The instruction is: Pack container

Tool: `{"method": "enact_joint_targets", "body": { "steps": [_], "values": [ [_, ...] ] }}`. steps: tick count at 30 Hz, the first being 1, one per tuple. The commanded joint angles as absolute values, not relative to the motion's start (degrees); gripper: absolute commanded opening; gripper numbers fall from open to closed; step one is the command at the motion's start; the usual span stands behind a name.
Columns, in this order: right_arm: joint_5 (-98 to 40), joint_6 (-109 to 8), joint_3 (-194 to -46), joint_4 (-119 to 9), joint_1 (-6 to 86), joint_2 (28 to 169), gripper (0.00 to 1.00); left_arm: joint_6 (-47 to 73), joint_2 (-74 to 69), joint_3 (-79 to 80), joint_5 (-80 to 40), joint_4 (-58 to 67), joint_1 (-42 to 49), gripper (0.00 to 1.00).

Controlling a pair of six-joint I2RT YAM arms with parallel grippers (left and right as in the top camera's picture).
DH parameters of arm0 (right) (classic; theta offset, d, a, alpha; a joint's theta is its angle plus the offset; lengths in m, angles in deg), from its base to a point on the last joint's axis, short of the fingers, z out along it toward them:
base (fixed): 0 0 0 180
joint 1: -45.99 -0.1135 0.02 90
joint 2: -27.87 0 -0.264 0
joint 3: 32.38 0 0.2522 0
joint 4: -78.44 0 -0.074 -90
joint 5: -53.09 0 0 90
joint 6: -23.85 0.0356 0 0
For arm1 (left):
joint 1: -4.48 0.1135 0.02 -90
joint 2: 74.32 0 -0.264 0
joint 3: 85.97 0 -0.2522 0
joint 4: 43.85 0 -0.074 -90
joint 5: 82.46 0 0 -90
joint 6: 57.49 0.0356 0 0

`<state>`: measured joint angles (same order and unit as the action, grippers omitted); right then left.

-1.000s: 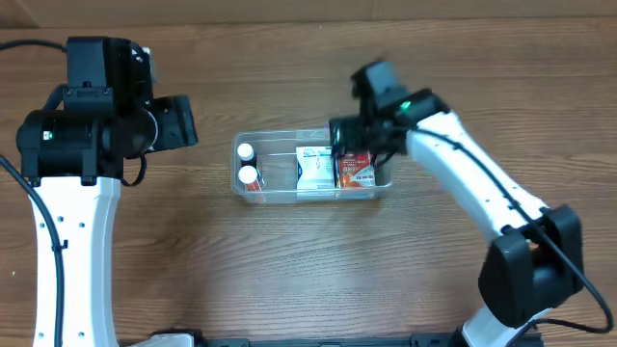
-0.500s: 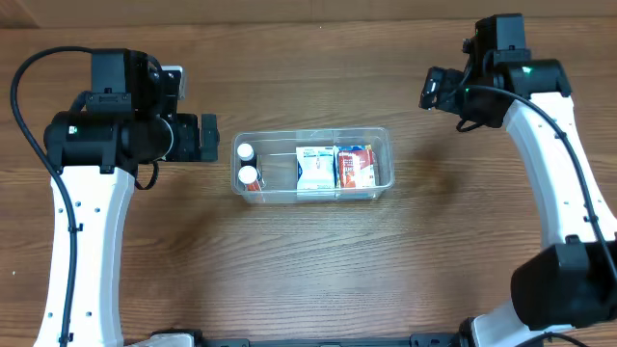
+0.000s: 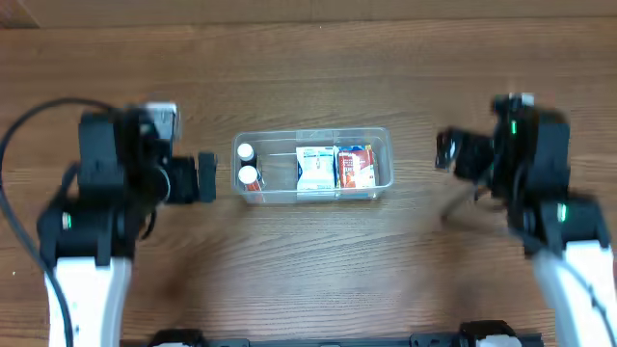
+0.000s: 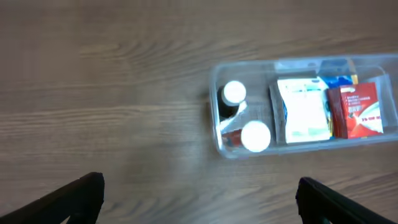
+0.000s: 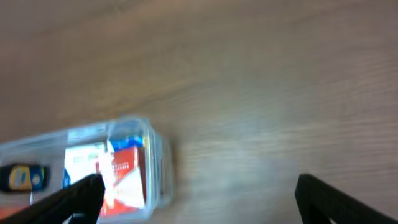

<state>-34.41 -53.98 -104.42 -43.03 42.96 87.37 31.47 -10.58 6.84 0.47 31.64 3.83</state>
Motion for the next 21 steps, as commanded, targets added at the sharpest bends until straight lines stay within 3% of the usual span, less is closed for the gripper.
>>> {"method": "enact_joint_targets", "body": {
  "steps": [1,4,8,17,21],
  "values": [
    [-37.38,-50.07,-90.02,-47.84,42.96,66.21,1.00,32.47,-26.47,20.28,0.27,23.71,3.70,1.00],
    [-40.86,-44.83,-81.32,-48.19,42.96,48.77,1.00,28.91,-38.88,29.35,0.21,18.81,3.70,1.00],
    [-40.88,-44.87,-78.24,-44.06,42.96,35.94,1.00,26.09,-47.08,33.97,0.27,18.18,3.70,1.00],
    [-40.92,-44.83,-78.24,-25.78,42.96,34.48,1.00,26.09,-47.80,34.05,0.27,31.91,3.70,1.00],
    [-40.90,-44.87,-78.19,-26.05,42.96,34.48,1.00,26.09,-47.80,34.05,0.27,34.33,3.70,1.00]
  ]
}}
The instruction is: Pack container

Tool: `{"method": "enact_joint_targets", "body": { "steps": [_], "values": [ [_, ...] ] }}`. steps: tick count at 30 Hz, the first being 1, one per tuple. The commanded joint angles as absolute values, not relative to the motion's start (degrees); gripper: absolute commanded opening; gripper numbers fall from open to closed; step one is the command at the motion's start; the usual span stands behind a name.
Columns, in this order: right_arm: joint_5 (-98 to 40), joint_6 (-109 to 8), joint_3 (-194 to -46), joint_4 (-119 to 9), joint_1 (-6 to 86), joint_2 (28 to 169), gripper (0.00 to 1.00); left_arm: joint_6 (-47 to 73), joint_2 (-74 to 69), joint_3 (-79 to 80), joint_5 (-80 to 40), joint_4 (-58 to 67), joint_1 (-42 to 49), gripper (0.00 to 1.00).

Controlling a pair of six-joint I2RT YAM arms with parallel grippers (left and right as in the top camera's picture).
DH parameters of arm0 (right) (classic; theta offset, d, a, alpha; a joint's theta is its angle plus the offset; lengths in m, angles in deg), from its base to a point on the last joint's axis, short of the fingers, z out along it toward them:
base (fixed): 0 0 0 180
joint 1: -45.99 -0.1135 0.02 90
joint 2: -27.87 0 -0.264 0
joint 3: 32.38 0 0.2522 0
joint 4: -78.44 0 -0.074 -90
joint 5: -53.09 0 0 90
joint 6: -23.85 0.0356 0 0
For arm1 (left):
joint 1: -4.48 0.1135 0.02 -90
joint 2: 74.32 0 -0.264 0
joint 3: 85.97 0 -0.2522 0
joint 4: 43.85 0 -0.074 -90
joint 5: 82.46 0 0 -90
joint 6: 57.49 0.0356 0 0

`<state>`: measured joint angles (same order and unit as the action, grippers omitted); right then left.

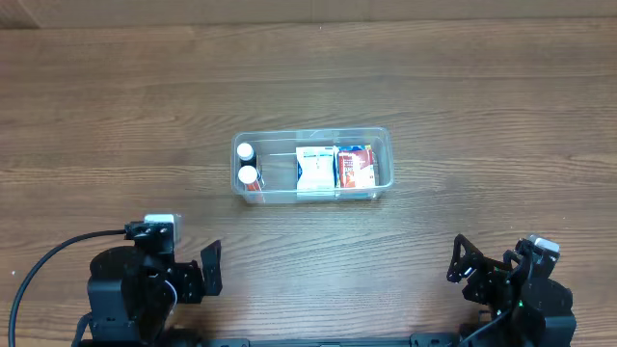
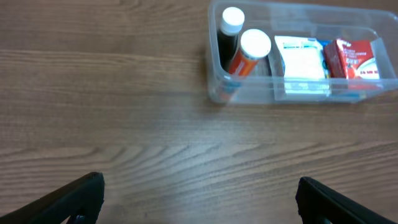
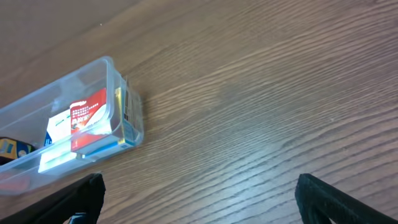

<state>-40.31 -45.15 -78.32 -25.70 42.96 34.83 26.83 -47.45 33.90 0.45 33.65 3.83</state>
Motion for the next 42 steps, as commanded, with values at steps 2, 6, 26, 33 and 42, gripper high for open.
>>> {"method": "enact_joint_targets", "body": {
  "steps": [2,6,26,33,42],
  "values": [
    [-40.90,-44.87,-78.19,-26.05,42.96,34.48,1.00,26.09,-47.80,34.05,0.27,34.44,3.70,1.00],
    [-40.90,-44.87,-78.17,-26.05,40.99,34.35,1.00,26.09,-47.80,34.05,0.27,34.42,3.70,1.00],
    [-41.01,-69.90,-47.92,-80.91,38.09,28.03,1.00,26.09,-47.80,34.05,0.27,34.42,3.70,1.00],
    [-38.74,-73.46,-46.57,-83.29,39.42,28.03,1.00,26.09,-47.80,34.05,0.30,34.44,3.70,1.00],
    [-38.76,-73.46,-46.59,-83.27,39.35,28.03,1.00,26.09,-47.80,34.05,0.27,34.44,3.70,1.00]
  ]
}}
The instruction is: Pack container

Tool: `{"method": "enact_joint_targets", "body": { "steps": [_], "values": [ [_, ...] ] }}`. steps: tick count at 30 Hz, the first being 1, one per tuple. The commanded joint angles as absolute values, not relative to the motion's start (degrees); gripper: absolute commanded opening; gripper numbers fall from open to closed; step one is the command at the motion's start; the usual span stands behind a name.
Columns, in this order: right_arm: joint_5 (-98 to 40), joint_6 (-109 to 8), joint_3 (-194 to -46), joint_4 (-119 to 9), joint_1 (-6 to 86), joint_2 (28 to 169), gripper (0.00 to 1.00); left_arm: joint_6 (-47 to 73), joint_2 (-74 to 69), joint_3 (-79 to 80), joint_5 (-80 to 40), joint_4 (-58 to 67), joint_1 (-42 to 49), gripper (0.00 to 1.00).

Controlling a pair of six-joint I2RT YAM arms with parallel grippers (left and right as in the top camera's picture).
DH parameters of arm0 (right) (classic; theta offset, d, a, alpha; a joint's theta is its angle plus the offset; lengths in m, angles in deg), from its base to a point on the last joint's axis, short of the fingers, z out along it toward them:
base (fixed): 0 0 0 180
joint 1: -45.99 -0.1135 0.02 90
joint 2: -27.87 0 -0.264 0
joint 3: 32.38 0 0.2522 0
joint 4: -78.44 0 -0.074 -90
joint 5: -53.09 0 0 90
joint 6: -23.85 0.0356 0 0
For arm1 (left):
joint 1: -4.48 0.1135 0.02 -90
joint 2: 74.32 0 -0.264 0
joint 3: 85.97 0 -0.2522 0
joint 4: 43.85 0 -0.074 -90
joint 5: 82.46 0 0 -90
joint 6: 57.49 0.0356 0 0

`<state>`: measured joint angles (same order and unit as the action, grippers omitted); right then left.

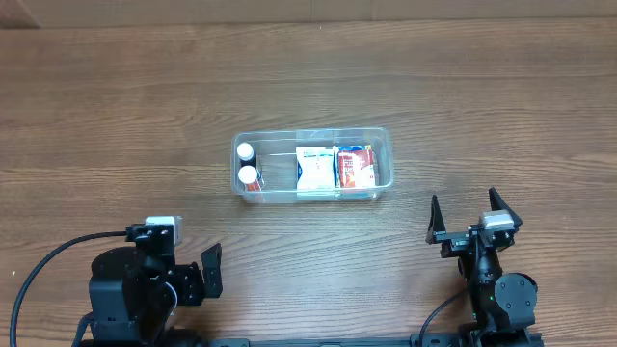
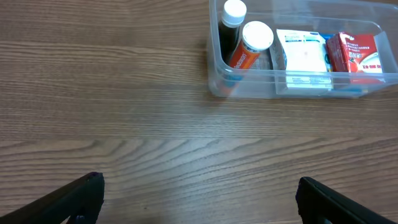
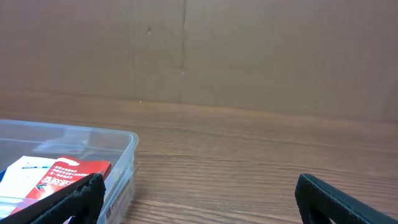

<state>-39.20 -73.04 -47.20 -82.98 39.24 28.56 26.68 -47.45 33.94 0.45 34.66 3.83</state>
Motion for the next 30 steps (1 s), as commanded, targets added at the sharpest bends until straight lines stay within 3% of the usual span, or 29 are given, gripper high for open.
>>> {"method": "enact_joint_targets", "body": {
  "steps": [1,16,24,30],
  "values": [
    [-38.76,-73.46,-46.59,-83.27,39.35,28.03,1.00,26.09,-47.80,34.05,0.27,34.44,3.70,1.00],
    [-38.76,-73.46,-46.59,-83.24,39.35,28.03,1.00,26.09,-49.07,36.28,0.71,34.40,3.70,1.00],
    [-38.74,-73.46,-46.59,-83.27,39.35,28.03,1.00,26.07,-65.02,54.47,5.21,27.99,3.39,1.00],
    [-38.76,-73.46,-46.59,-83.24,39.35,28.03,1.00,26.13,-71.41,59.21,11.16,24.56,-0.39,1.00]
  ]
}}
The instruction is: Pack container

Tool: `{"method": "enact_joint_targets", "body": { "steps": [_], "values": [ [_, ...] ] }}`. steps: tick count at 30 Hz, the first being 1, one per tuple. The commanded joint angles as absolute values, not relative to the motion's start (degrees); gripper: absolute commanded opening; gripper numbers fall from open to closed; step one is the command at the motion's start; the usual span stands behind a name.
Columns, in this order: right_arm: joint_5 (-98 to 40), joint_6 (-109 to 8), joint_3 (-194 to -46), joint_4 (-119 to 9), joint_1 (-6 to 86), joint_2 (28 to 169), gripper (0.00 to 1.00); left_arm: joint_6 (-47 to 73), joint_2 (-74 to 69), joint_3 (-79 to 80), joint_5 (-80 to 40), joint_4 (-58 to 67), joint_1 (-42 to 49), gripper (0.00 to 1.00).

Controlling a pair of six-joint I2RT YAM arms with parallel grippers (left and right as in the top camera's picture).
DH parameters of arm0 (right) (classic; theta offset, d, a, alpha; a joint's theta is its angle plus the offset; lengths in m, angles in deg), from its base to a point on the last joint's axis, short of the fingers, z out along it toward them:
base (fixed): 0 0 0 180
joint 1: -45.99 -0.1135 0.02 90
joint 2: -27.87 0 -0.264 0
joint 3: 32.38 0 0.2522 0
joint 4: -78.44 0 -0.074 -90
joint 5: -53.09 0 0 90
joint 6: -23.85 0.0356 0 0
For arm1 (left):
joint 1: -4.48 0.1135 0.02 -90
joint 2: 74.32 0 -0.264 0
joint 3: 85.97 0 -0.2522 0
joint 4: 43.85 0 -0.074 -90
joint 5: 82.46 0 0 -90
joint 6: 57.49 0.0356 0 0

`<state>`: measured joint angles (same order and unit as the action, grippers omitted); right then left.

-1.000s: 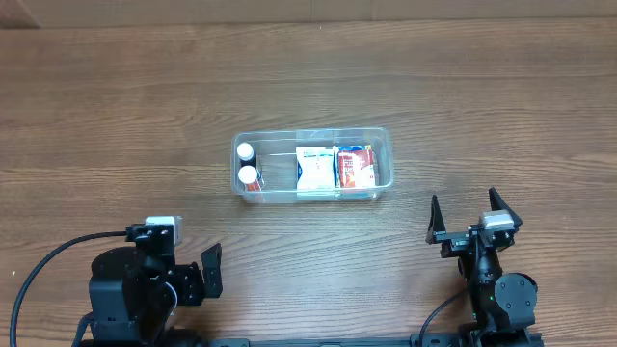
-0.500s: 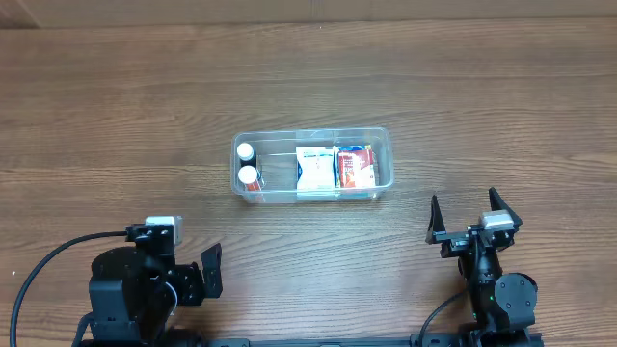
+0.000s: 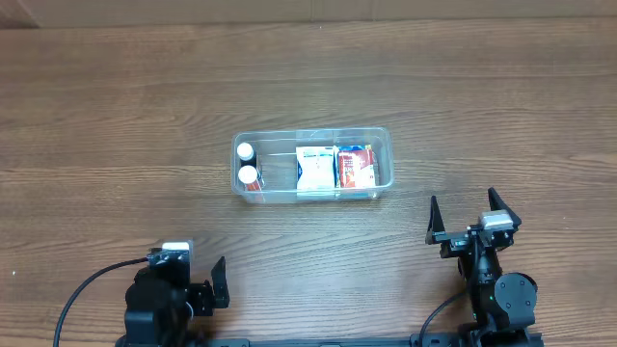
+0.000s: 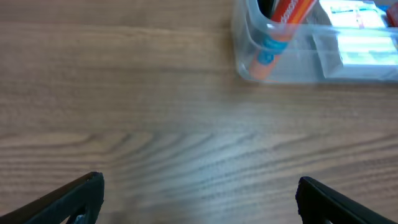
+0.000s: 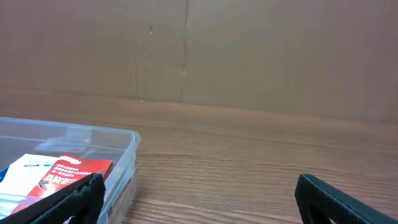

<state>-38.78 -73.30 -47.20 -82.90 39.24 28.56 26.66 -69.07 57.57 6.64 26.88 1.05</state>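
Observation:
A clear plastic container (image 3: pixel 384 154) sits mid-table. Inside are two white-capped bottles (image 3: pixel 248 176) at its left end, a white packet (image 3: pixel 314 169) in the middle and a red box (image 3: pixel 355 167) at the right. My left gripper (image 3: pixel 218 281) is open near the front left edge, holding nothing; its wrist view shows the container's corner (image 4: pixel 249 46) and an orange bottle (image 4: pixel 287 14). My right gripper (image 3: pixel 469 210) stands open at the front right, facing the container (image 5: pixel 121 158) and red box (image 5: pixel 68 171).
Brown wooden table (image 3: pixel 482 96) all round the container. A cardboard wall (image 5: pixel 249 56) runs along the table's far edge in the right wrist view. The arm bases sit at the near edge, left (image 3: pixel 159 308) and right (image 3: pixel 496 294).
My left arm has drawn further back and lower toward the front edge, so its view now catches only the container's corner. The right arm has not moved. Both grippers remain open.
Both arms stood beside the packed container, left and right, grippers open. Then both were back near the table's front edge. The right gripper then faced forward low over the table, and the left has now folded down further.

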Motion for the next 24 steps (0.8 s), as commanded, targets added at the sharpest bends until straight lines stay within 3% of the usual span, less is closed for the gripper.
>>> {"method": "enact_joint_targets", "body": {
  "steps": [1,5,14,24],
  "values": [
    [-38.76,-73.46,-46.59,-83.27,39.35,28.03,1.00,26.83,-71.76,59.52,11.77,22.90,-0.50,1.00],
    [-38.76,-73.46,-46.59,-83.24,39.35,28.03,1.00,33.92,-72.37,63.49,12.01,4.04,-0.48,1.00],
    [-38.76,-73.46,-46.59,-83.24,39.35,28.03,0.99,34.46,-74.14,78.58,7.38,-32.11,-0.43,1.00],
    [-38.76,-73.46,-46.59,-83.24,39.35,28.03,1.00,34.92,-74.14,80.02,6.64,-25.78,-0.37,1.00]
  ]
}}
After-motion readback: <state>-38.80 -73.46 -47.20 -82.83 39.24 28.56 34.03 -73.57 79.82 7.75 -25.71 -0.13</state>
